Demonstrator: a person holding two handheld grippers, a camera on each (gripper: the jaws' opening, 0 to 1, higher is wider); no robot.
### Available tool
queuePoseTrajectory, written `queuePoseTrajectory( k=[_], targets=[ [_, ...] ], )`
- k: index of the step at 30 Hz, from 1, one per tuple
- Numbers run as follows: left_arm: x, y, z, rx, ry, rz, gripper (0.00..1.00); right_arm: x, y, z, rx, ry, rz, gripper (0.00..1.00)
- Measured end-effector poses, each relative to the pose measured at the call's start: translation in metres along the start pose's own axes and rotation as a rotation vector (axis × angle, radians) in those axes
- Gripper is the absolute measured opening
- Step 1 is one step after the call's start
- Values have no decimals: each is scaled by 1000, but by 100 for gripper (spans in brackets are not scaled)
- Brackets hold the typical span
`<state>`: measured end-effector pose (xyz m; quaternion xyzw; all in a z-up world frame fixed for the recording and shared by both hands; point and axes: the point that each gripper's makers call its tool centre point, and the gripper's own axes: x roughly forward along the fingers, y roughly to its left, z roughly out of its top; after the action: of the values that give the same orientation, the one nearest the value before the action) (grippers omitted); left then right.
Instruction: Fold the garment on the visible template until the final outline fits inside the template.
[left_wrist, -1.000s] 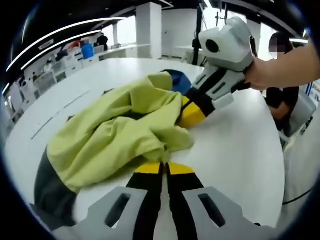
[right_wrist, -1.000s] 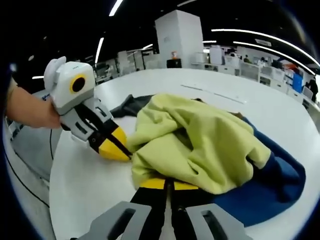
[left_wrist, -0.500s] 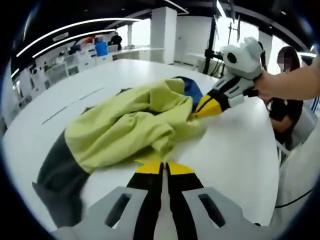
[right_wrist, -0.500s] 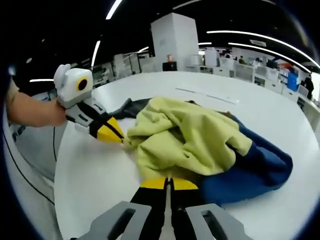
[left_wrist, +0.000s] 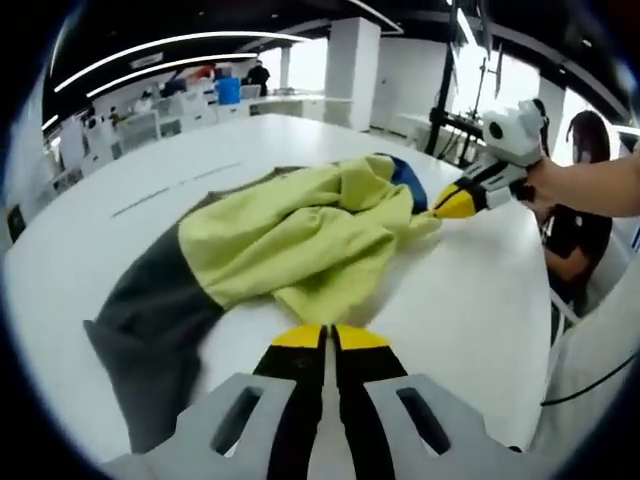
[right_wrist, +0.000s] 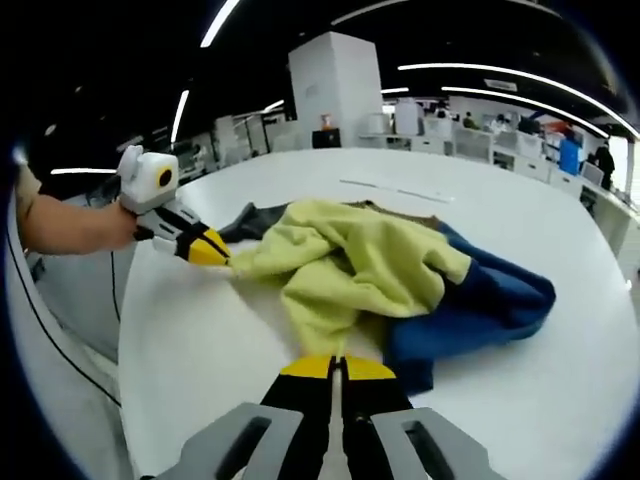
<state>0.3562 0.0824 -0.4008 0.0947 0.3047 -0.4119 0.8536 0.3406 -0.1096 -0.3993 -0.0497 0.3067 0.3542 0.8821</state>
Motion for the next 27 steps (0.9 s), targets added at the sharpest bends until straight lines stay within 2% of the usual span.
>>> queuePoseTrajectory(
  k=[7,13,20,25,27],
  targets=[
    [-18,13,2,-51,-39,35,0,-13,-6,0,10,-16,-27,0],
    [-33,26,5,-98,-70,67,0,-27,-16,9,20,-45,-55,0],
    [-50,36,14,-98,-96,95,0,-43,-26,18,12,-69,-90,0],
    [-62,43,23,-140,-128,106,0,-55,-30,24,-13,-56,-111,0],
    [-65,42,23,-134,-115,96,0,-60,-31,25,-21,-39,-114,0]
  ],
)
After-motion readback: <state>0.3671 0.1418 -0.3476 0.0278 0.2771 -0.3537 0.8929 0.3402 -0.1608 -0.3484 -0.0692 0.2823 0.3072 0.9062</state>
